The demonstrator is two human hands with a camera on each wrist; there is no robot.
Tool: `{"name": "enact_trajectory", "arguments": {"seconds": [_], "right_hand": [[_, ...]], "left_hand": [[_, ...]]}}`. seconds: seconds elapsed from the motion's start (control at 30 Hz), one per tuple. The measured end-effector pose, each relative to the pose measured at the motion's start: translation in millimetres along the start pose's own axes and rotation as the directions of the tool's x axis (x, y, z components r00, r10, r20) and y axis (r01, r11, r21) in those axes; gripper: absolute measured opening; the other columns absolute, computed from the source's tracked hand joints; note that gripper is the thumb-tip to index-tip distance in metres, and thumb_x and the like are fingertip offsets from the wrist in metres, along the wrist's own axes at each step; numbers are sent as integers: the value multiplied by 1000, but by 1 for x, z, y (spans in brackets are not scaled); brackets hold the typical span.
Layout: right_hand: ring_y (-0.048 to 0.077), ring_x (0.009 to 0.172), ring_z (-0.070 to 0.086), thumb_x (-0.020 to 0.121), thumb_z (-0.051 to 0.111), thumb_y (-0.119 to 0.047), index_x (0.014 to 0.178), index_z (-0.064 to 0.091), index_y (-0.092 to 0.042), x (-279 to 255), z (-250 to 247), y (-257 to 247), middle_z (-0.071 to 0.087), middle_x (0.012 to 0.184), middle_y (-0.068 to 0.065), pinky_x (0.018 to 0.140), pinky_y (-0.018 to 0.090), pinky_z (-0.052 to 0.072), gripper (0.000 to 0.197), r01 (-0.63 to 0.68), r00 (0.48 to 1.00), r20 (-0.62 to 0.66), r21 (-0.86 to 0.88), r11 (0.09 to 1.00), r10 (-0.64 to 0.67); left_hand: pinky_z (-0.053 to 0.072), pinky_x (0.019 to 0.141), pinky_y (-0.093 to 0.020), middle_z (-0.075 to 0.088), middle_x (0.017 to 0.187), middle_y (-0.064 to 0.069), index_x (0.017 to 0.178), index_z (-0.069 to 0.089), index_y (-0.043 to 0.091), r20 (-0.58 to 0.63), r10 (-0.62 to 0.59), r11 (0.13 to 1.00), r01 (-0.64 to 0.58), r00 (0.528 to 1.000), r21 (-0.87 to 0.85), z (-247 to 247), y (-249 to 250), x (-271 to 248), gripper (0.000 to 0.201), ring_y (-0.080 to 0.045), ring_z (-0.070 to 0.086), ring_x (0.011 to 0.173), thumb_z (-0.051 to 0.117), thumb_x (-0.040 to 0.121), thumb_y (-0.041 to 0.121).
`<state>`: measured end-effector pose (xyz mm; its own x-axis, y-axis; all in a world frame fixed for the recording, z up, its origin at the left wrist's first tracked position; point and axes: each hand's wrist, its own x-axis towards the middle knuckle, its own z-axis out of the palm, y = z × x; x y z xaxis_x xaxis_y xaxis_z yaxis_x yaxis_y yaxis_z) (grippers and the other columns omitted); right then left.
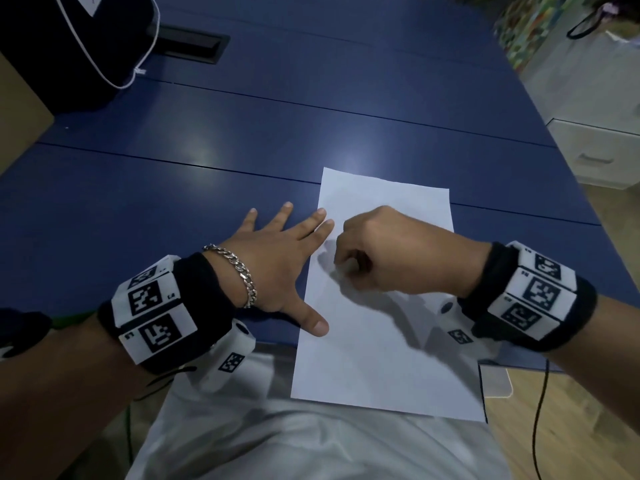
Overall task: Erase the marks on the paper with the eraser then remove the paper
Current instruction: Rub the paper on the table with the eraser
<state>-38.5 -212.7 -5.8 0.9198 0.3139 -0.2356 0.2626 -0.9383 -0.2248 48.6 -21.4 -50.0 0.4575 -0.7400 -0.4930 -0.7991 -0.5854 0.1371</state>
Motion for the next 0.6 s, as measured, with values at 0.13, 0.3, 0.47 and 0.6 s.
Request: {"name": "enact_trajectory", "arguments": {"seconds": [0.13, 0.3, 0.47, 0.6], "right_hand": [[18, 74, 59, 83, 71, -24, 93, 75, -19, 9, -2, 14, 64, 83, -7, 73, 42, 56, 13, -98, 989, -113, 2, 995, 98], [16, 67, 56, 80, 71, -19, 78, 69, -15, -3, 3, -8, 59, 77, -9, 65, 34, 51, 4, 29, 1000, -7, 38, 999, -28], [15, 69, 56, 82, 72, -24, 84, 73, -19, 7, -4, 9, 63, 80, -8, 71, 39, 55, 6, -42, 997, -60, -8, 999, 41], [16, 68, 55, 82, 70, -21, 82, 71, -16, -3, 3, -4, 61, 78, -8, 66, 34, 51, 5, -14, 999, -48, 12, 1000, 14]], "left_hand": [[-1, 121, -71, -34, 163, 22, 155, -30, 42, -5, 11, 1000, -11, 1000, -10, 0, 0, 1, 152, -28, -26, 155, 56, 46, 105], [2, 116, -78, -35, 162, 24, 155, -28, 44, 17, -3, 1000, 3, 1000, -2, -2, 1, 2, 152, -29, -25, 155, 59, 45, 103], [2, 116, -79, -35, 162, 24, 156, -28, 44, 12, 2, 1000, -2, 1000, -5, -2, 0, 3, 153, -29, -25, 155, 58, 44, 104], [1, 116, -79, -36, 162, 24, 156, -27, 44, 8, 4, 1000, -4, 1000, -7, 0, -1, 3, 153, -29, -26, 155, 58, 44, 104]]}}
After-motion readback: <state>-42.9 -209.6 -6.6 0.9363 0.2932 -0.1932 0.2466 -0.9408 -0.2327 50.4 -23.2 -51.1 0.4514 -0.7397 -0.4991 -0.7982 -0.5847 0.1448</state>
